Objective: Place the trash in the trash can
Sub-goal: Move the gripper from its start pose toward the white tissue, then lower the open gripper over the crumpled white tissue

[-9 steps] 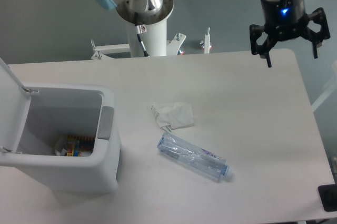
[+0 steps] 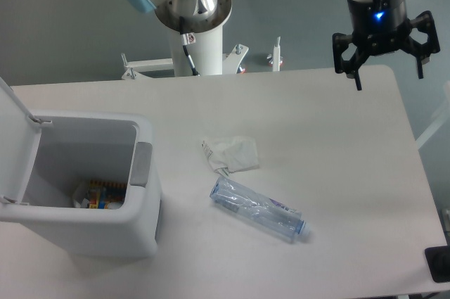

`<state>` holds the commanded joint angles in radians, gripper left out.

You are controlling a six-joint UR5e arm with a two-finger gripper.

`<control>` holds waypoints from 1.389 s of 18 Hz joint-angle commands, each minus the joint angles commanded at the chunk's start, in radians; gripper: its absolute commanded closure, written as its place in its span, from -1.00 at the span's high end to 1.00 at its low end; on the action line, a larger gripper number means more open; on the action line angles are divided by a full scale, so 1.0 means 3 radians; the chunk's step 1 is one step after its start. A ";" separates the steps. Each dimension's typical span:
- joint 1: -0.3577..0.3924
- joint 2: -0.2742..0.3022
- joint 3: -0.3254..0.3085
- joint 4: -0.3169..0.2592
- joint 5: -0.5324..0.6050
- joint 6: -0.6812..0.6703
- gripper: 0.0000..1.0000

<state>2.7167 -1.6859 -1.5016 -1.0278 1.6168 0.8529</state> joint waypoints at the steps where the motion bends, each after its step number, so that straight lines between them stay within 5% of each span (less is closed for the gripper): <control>1: 0.0000 0.0000 -0.0046 0.0010 0.0000 0.0000 1.00; 10: -0.0051 0.0122 -0.0531 0.0133 0.0102 -0.0292 1.00; 18: -0.0470 0.0077 -0.1007 0.0138 0.0097 -0.0251 1.00; 25: -0.0608 -0.0112 -0.1355 0.0301 0.0118 0.0934 1.00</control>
<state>2.5341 -1.7195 -1.9081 -0.9374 1.6521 1.1331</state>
